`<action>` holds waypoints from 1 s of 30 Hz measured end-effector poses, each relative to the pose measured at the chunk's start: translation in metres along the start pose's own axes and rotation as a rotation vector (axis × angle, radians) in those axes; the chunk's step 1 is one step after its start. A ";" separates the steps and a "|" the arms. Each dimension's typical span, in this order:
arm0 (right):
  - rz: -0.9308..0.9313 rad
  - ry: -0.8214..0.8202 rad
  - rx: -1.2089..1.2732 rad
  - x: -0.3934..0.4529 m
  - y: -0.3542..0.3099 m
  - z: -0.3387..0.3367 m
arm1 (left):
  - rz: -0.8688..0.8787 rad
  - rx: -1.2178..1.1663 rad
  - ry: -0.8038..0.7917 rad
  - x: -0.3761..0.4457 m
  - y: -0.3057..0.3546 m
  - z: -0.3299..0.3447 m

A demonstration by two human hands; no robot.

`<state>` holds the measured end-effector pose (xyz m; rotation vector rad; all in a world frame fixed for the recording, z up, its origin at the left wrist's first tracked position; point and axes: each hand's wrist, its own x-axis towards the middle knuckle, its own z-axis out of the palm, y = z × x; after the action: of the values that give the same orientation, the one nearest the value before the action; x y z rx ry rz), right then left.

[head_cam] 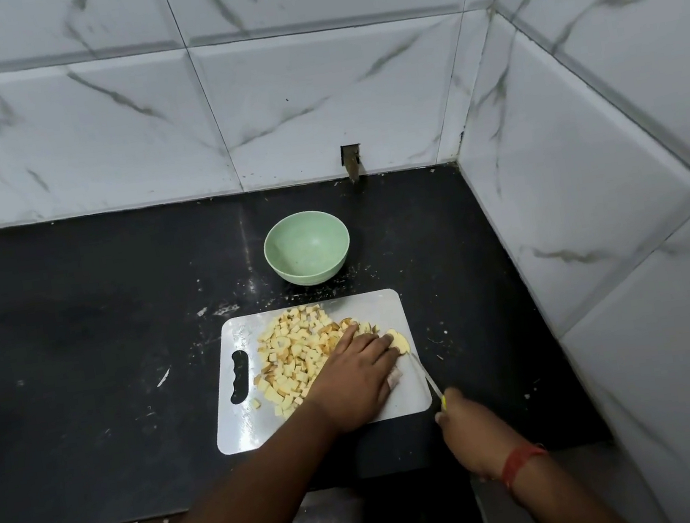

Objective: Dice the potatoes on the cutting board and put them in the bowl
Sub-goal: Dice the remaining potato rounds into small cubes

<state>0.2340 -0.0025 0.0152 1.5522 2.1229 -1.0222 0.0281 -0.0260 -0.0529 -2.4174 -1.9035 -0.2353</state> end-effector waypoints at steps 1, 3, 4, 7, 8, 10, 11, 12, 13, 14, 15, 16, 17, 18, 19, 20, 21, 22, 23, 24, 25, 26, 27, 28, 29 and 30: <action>-0.001 0.028 0.025 0.000 -0.001 -0.002 | 0.001 -0.001 0.006 0.000 0.000 0.000; -0.002 0.082 0.060 0.004 -0.006 -0.006 | 0.012 0.016 0.013 0.000 -0.001 0.002; -0.002 0.094 0.071 0.006 -0.011 -0.009 | 0.016 0.025 0.014 -0.001 -0.002 0.002; -0.010 0.074 0.030 0.014 -0.022 -0.015 | 0.026 0.049 0.025 -0.001 -0.002 0.003; -0.009 0.070 0.038 0.016 -0.026 -0.017 | 0.029 0.053 0.030 -0.001 -0.002 0.003; 0.002 0.068 0.067 0.022 -0.033 -0.019 | 0.030 0.050 0.028 -0.001 -0.003 0.002; 0.013 0.066 0.070 0.023 -0.035 -0.020 | 0.031 0.048 0.022 -0.001 -0.003 0.001; 0.018 0.063 0.065 0.024 -0.037 -0.020 | 0.031 0.047 0.016 -0.001 -0.003 0.002; 0.012 0.059 0.053 0.024 -0.038 -0.021 | 0.030 0.047 0.011 -0.001 -0.003 0.001; -0.003 0.055 0.039 0.025 -0.039 -0.020 | 0.030 0.046 0.007 0.000 -0.003 0.001; -0.018 0.051 0.024 0.026 -0.040 -0.020 | 0.030 0.046 0.007 0.000 -0.003 0.001; -0.024 0.049 0.018 0.027 -0.040 -0.019 | 0.033 0.048 0.011 0.000 -0.003 0.001; -0.009 0.044 0.021 0.028 -0.041 -0.018 | 0.036 0.050 0.015 0.000 -0.004 0.001; 0.017 0.035 0.030 0.029 -0.042 -0.017 | 0.038 0.051 0.015 -0.001 -0.004 0.001; 0.041 0.026 0.038 0.029 -0.042 -0.016 | 0.040 0.051 0.013 -0.001 -0.005 0.001; 0.049 0.026 0.045 0.030 -0.043 -0.016 | 0.040 0.049 0.011 -0.001 -0.005 0.001; 0.047 0.029 0.047 0.030 -0.044 -0.016 | 0.039 0.046 0.011 -0.001 -0.005 0.001; 0.045 0.032 0.046 0.031 -0.044 -0.016 | 0.036 0.045 0.011 -0.001 -0.005 0.001; 0.042 0.036 0.041 0.030 -0.043 -0.016 | 0.035 0.042 0.012 -0.001 -0.004 0.001; 0.040 0.039 0.040 0.030 -0.043 -0.016 | 0.034 0.041 0.013 -0.001 -0.004 0.001; 0.039 0.044 0.037 0.030 -0.043 -0.016 | 0.034 0.040 0.015 -0.002 -0.004 0.001; 0.042 0.045 0.029 0.030 -0.042 -0.015 | 0.031 0.040 0.015 -0.002 -0.004 0.001; 0.051 0.044 0.018 0.031 -0.043 -0.014 | 0.030 0.038 0.012 -0.002 -0.004 0.001; 0.053 0.054 0.004 0.032 -0.043 -0.012 | 0.029 0.034 0.011 -0.002 -0.004 0.001; 0.054 0.059 -0.018 0.033 -0.042 -0.011 | 0.029 0.031 0.012 -0.002 -0.004 0.002; 0.054 0.062 -0.036 0.035 -0.043 -0.009 | 0.029 0.031 0.015 -0.002 -0.004 0.002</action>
<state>0.1836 0.0216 0.0151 1.6345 2.1153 -0.9240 0.0240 -0.0268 -0.0552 -2.4150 -1.8508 -0.2201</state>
